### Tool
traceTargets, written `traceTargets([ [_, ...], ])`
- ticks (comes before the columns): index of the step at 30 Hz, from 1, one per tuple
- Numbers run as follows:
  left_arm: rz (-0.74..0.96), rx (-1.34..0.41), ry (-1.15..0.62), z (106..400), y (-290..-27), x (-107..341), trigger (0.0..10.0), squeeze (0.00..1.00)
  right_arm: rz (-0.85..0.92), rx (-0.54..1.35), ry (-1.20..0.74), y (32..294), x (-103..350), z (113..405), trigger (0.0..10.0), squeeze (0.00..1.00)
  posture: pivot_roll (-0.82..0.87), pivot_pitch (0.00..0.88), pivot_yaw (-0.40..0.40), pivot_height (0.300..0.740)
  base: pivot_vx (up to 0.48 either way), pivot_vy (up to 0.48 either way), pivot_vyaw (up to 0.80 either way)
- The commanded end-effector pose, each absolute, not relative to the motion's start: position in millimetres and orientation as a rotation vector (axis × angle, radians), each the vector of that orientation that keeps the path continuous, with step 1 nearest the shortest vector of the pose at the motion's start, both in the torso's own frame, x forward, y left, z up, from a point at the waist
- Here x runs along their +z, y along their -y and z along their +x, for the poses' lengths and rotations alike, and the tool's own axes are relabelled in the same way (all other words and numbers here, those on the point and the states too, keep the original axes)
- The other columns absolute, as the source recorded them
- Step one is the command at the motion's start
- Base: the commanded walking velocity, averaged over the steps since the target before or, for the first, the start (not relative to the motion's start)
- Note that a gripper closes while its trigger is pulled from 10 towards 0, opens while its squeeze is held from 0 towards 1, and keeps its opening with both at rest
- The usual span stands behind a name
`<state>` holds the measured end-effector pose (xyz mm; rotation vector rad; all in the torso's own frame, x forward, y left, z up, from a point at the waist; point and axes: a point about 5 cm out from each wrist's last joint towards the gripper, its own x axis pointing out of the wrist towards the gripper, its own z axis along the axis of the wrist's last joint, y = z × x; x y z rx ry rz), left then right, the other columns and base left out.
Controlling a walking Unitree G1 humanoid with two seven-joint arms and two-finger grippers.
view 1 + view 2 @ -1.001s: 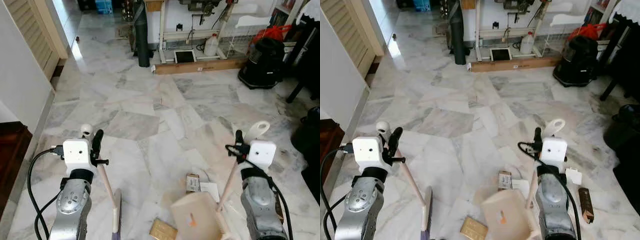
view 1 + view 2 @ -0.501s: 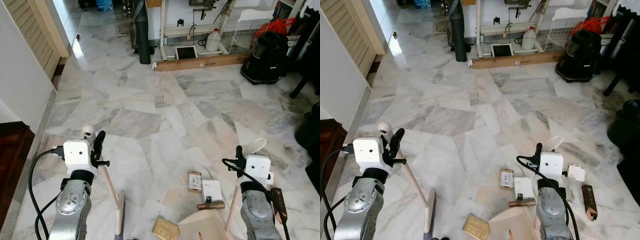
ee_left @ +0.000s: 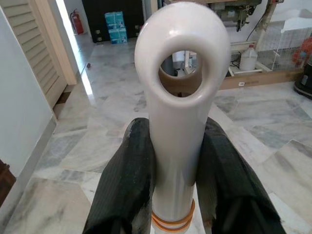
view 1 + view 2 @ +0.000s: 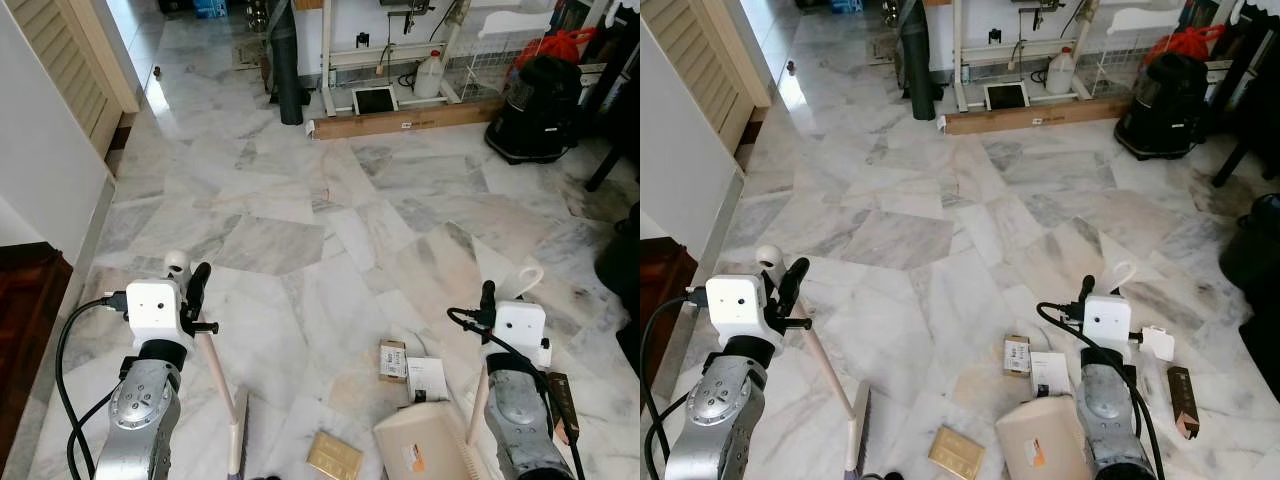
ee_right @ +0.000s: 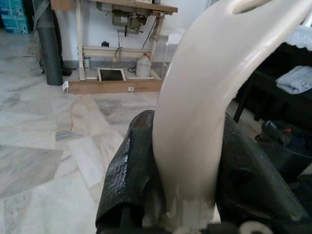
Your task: Sweep floor
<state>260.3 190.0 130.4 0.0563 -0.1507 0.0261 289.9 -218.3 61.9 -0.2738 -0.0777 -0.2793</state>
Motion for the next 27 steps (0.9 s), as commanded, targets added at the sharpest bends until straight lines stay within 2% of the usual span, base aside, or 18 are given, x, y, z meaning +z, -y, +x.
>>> traceTargets([
  [1,0.087,0.028,0.217,259,-194,146,10.0,0.00,-0.288,-0.277,0.108,215,65,292,10.0,0.00,0.03,0.142,0.083,0.740,0.000,0.000,0.00],
  [8,0.096,0.028,0.226,260,-196,149,10.0,0.00,-0.274,-0.268,0.118,207,64,298,10.0,0.00,0.03,0.143,0.087,0.740,0.000,0.000,0.00],
  [16,0.099,0.014,0.233,261,-195,153,10.0,0.00,-0.267,-0.228,0.082,190,49,291,10.0,0.00,0.05,0.143,0.090,0.740,0.000,0.000,0.00],
  [27,0.096,-0.019,0.216,260,-191,151,10.0,0.00,-0.296,-0.212,0.064,186,40,285,10.0,0.00,0.05,0.136,0.092,0.740,0.000,0.000,0.00],
])
